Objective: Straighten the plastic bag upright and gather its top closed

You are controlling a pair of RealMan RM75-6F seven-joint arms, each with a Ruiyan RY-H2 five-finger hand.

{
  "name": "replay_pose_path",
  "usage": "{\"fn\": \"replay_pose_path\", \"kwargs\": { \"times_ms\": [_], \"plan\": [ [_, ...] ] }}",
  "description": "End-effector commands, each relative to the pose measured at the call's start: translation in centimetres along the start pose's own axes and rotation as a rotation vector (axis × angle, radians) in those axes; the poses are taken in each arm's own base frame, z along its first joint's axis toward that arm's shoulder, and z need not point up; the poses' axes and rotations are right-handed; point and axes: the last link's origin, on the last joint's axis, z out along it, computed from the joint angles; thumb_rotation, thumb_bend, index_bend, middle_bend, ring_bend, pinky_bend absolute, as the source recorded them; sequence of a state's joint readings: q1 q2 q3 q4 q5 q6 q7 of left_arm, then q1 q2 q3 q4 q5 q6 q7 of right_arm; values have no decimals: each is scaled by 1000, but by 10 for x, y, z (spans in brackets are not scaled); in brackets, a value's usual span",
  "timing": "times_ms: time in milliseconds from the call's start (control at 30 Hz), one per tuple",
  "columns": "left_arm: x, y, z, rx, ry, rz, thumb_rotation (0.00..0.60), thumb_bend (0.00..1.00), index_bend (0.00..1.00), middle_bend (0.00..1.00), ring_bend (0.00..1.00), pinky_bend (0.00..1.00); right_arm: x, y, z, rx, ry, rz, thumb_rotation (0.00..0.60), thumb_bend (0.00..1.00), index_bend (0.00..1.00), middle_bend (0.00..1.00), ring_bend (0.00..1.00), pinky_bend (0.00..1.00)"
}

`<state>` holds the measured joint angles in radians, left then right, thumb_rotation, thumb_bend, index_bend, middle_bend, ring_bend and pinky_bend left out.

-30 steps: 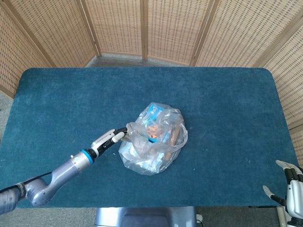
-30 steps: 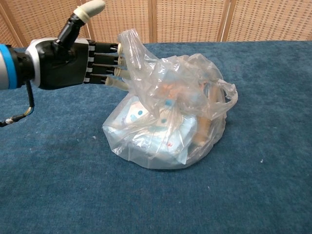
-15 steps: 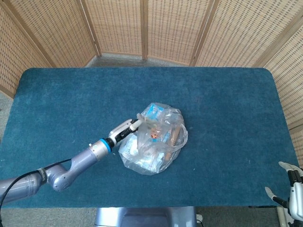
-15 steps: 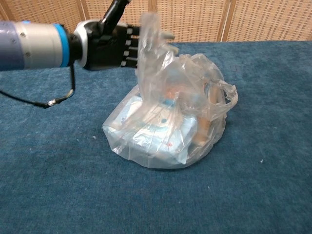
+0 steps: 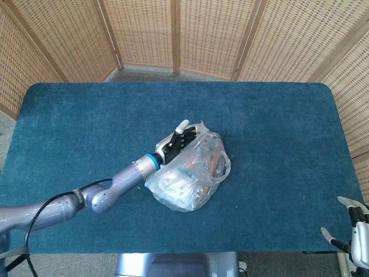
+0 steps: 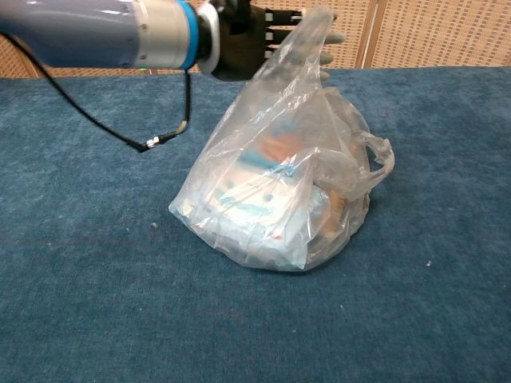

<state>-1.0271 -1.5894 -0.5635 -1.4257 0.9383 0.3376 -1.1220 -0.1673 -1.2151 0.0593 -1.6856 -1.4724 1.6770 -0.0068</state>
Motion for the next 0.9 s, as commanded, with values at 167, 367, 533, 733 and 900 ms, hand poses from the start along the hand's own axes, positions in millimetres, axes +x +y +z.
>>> {"fn": "replay_pose_path", "kwargs": {
  "times_ms": [167, 367, 533, 733, 900],
  "plan": [
    [-3, -2, 6, 18, -6, -64, 0, 107, 213, 234, 193, 225, 2, 4, -2, -13, 8, 2, 600, 164, 223, 245, 184, 125],
    [-9, 3, 4, -26, -21, -257, 0, 113, 212, 234, 194, 247, 0, 3, -1, -9, 6, 7, 600, 164, 223, 245, 183, 125],
    [-9, 10, -2, -47, -53, -465, 0, 121, 213, 234, 201, 294, 1, 3, -1, -6, 17, 10, 598, 164, 223, 245, 183, 125],
    [-4, 12, -18, -15, -126, -681, 0, 123, 213, 234, 275, 434, 1, 1, -1, 4, 20, 15, 600, 164, 223, 245, 181, 125],
    [12, 13, -38, -20, -181, -755, 0, 124, 213, 276, 422, 587, 0, -1, 0, 19, 14, 19, 600, 165, 223, 245, 181, 125]
  ]
}}
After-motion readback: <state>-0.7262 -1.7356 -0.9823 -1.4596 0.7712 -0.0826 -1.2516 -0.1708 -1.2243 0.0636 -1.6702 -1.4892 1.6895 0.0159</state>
